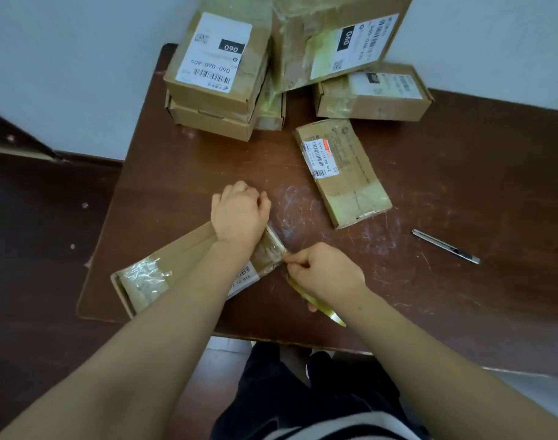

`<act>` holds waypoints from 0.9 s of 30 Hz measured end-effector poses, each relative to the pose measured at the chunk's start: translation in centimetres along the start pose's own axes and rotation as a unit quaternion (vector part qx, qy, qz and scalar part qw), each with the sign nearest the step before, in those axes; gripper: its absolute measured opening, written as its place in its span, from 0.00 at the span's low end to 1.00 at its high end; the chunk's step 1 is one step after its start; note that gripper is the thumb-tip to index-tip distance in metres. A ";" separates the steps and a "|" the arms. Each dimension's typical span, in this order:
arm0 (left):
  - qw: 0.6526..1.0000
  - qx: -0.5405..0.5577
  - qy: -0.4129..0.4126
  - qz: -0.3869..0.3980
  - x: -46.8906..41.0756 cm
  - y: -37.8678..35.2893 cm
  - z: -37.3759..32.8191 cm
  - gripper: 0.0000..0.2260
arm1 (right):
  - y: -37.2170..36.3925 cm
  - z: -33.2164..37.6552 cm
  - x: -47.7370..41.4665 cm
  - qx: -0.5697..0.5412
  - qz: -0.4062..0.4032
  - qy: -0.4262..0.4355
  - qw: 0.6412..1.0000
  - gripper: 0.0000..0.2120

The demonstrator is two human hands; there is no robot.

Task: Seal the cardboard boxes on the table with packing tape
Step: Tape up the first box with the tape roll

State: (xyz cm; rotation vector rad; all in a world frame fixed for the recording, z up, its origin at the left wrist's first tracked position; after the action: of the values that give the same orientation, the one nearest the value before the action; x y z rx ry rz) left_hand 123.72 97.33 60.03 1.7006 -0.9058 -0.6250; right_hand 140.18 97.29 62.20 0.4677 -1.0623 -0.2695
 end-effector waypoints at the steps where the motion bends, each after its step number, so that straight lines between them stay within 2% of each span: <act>1: 1.000 0.005 -0.019 -0.006 0.1 0.1 -0.2 0.17 | 0.0 0.0 0.1 0.001 0.000 0.000 1.000 0.16; 5: 0.991 0.034 -0.115 -0.060 0.7 1.3 -0.9 0.19 | -0.1 0.3 0.2 -0.003 -0.001 0.001 1.000 0.16; 9: 0.962 0.023 -0.258 -0.083 1.9 1.6 -1.2 0.17 | -0.1 0.6 0.3 0.006 0.003 0.001 1.000 0.15; 14: 0.957 -0.003 -0.265 -0.116 1.7 2.2 -2.1 0.15 | -0.1 0.8 0.5 0.028 -0.012 0.004 1.000 0.15; 18: 0.930 0.034 -0.361 -0.051 4.2 1.1 -4.1 0.17 | -0.1 1.5 0.5 0.058 -0.020 0.026 0.998 0.15; 22: 0.933 0.056 -0.356 -0.017 4.3 1.2 -4.9 0.18 | -0.4 1.4 0.6 0.072 -0.030 0.022 0.997 0.14; 25: 0.913 0.134 -0.384 -0.002 5.3 1.3 -4.6 0.23 | -0.5 1.4 0.6 0.087 -0.042 0.023 0.995 0.14; 27: 0.911 0.122 -0.393 0.002 5.4 1.1 -5.1 0.20 | -0.5 1.4 0.4 0.079 -0.047 0.021 0.996 0.14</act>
State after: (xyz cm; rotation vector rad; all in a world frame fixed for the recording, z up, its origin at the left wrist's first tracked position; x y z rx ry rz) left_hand 130.46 95.57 62.81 1.6632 -1.6017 -1.2851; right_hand 139.09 96.36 62.80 0.6646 -1.0263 -0.2577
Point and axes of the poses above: each hand's wrist, its own x-axis away from the middle knuckle, its own y-axis out of the back of the hand, z = x × y, the point moved 7 cm from there along -x, towards the middle knuckle, and after that the axes turned 6 degrees about z, right-handed, at the moved point
